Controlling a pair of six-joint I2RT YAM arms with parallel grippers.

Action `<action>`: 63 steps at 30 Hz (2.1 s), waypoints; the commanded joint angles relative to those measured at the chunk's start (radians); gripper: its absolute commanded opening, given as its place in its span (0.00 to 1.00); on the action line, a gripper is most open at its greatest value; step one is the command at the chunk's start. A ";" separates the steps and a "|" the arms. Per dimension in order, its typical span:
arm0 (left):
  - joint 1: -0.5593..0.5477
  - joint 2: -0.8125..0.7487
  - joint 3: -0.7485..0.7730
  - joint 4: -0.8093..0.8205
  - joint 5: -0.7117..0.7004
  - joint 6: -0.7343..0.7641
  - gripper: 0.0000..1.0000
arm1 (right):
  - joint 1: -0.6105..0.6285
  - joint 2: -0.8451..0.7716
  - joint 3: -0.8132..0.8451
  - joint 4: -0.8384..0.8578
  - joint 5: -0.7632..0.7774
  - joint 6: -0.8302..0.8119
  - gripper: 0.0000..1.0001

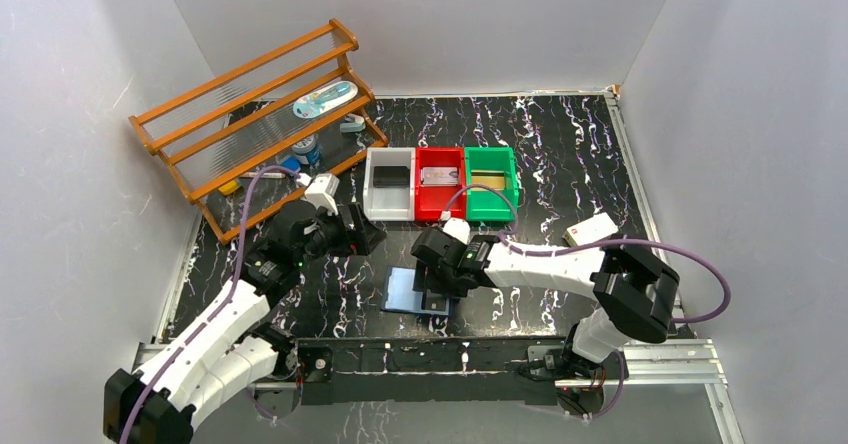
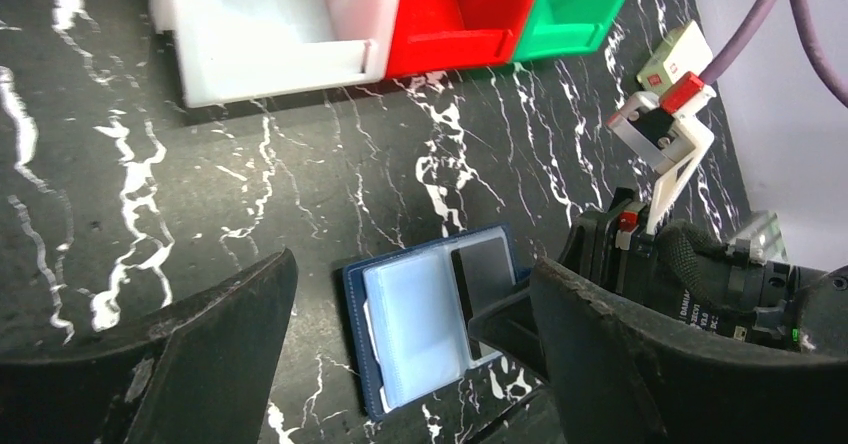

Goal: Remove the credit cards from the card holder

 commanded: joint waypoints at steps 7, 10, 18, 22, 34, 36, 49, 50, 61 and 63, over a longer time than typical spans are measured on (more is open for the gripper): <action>-0.024 0.208 0.069 0.061 0.343 -0.001 0.69 | -0.014 -0.067 -0.056 0.022 0.018 0.044 0.64; -0.064 0.215 0.081 0.063 0.344 0.023 0.68 | -0.014 -0.081 -0.052 0.022 0.024 0.036 0.60; -0.201 0.317 0.103 0.083 0.370 0.013 0.61 | -0.014 -0.076 -0.036 -0.030 0.054 0.044 0.60; -0.232 0.354 0.082 0.118 0.341 -0.061 0.54 | -0.014 -0.071 -0.045 -0.041 0.058 0.059 0.60; -0.242 0.444 0.015 0.180 0.283 -0.224 0.39 | -0.014 -0.120 -0.076 -0.064 0.094 0.081 0.50; -0.247 0.471 0.021 0.180 0.291 -0.225 0.38 | -0.014 -0.125 -0.082 -0.068 0.097 0.084 0.49; -0.281 0.555 0.037 0.149 0.249 -0.212 0.34 | -0.014 -0.164 -0.081 -0.057 0.090 0.057 0.47; -0.281 0.557 0.034 0.141 0.233 -0.212 0.34 | -0.014 -0.172 -0.085 -0.040 0.084 0.051 0.48; -0.281 0.602 0.021 0.079 0.159 -0.204 0.31 | -0.014 -0.109 -0.084 0.090 -0.017 0.003 0.49; -0.281 0.603 0.022 0.071 0.157 -0.199 0.31 | -0.014 -0.088 -0.079 0.078 -0.022 0.015 0.49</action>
